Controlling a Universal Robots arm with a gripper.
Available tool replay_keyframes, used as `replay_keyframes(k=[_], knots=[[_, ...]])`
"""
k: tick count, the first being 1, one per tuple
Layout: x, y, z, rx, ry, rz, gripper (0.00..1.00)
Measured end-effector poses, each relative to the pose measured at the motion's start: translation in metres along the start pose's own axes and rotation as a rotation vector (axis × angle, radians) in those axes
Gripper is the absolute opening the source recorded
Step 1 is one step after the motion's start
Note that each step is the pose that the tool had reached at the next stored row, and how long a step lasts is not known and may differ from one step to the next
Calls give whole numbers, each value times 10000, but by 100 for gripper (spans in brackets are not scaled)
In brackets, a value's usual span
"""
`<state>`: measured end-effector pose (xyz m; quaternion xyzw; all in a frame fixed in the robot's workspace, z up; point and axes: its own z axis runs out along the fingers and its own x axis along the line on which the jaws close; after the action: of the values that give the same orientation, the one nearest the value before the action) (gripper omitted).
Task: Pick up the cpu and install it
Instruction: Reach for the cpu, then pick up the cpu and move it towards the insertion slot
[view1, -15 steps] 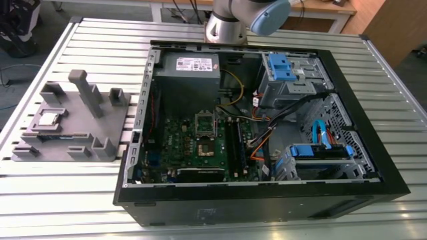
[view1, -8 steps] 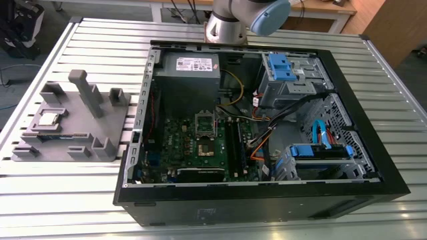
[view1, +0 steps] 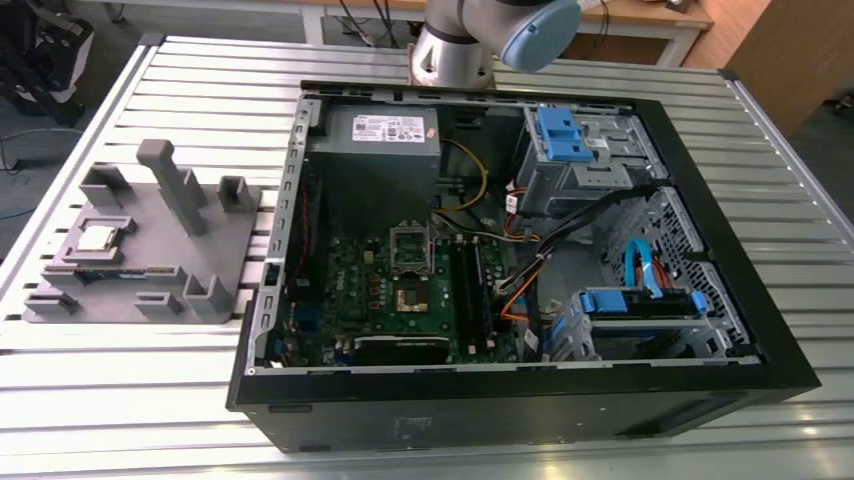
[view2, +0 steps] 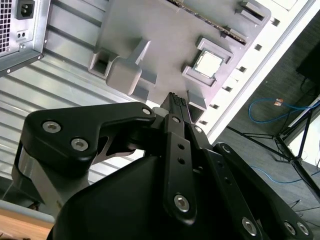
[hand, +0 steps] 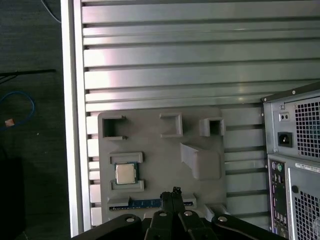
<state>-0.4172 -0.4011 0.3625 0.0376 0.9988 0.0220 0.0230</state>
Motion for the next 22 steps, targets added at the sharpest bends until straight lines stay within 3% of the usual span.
replay_keyframes(k=[17, 22], knots=[[7, -11, 167, 0, 6, 0, 11], [8, -11, 182, 2, 8, 1, 11]])
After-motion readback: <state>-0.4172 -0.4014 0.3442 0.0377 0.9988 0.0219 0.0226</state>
